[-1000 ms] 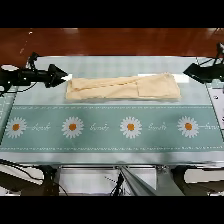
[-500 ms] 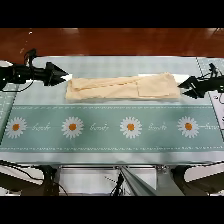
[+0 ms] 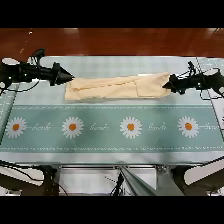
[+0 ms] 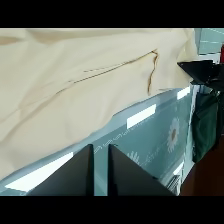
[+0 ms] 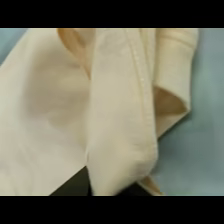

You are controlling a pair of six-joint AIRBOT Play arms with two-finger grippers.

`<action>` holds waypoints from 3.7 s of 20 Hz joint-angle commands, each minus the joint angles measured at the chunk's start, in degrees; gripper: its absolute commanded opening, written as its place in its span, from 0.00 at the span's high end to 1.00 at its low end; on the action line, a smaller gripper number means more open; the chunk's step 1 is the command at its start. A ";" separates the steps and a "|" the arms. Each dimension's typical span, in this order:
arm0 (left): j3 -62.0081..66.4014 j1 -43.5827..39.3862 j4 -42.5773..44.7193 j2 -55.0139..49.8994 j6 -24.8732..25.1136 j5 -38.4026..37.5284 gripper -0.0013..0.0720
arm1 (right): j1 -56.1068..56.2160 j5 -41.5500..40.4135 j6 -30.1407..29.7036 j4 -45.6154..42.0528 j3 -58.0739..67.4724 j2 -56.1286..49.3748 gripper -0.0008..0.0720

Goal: Fold the shirts.

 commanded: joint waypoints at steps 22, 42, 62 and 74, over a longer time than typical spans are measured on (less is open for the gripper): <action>0.09 -48.54 -5.73 -3.87 -0.55 20.63 0.96 | 24.24 24.04 21.33 -36.70 0.02 48.24 0.95; 1.64 -18.47 -4.61 17.59 -0.76 15.50 0.96 | 31.50 11.91 21.70 -36.54 -0.02 34.03 0.95; 1.46 -3.41 7.15 42.38 -1.44 -1.31 0.96 | 46.07 -11.78 21.84 -21.90 0.04 16.06 0.40; -3.10 -3.41 15.13 39.39 -3.56 -1.09 0.96 | 9.16 9.38 13.09 -17.38 -31.01 34.40 0.14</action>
